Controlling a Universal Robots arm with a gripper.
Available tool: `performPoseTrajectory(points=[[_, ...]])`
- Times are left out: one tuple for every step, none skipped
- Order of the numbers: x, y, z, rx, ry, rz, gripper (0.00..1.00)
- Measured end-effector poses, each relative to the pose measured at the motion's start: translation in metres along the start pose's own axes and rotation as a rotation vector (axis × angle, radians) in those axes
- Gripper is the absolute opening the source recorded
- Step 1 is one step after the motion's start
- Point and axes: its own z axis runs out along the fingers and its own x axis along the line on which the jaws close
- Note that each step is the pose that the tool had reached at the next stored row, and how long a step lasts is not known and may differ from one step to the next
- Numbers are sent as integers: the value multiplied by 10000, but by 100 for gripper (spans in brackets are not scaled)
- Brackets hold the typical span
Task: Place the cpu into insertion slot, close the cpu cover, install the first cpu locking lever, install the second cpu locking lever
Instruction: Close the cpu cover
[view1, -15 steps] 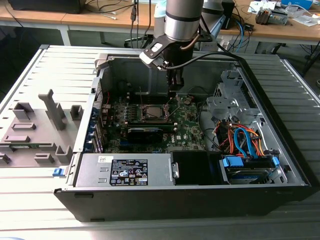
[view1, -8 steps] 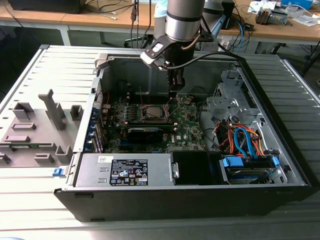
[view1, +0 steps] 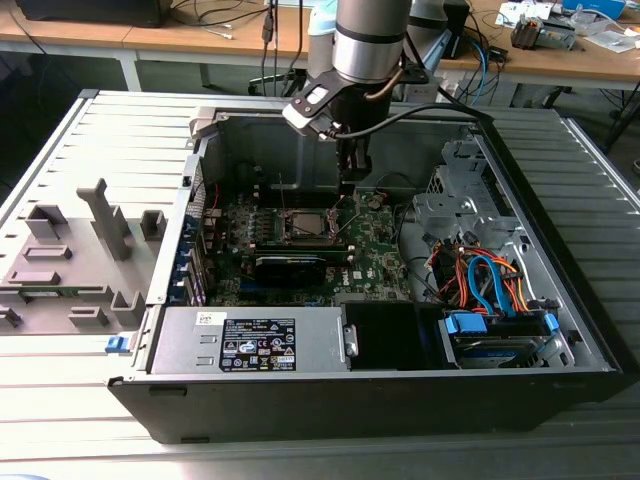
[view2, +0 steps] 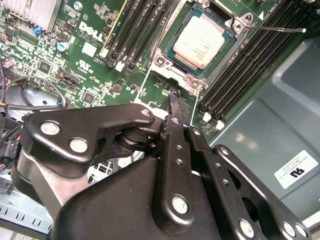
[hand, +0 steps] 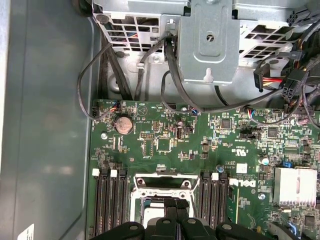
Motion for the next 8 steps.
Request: performPoseTrajectory(points=[[0,3,0,0,0,0,11],[0,5,0,0,0,0,11],[0,7,0,0,0,0,11],[-1,11,0,0,0,0,11],[-1,16,0,-1,0,1,11],[-1,20,0,0,0,0,11],[-1,22,0,0,0,2,11],[-1,23,0,0,0,1,11]])
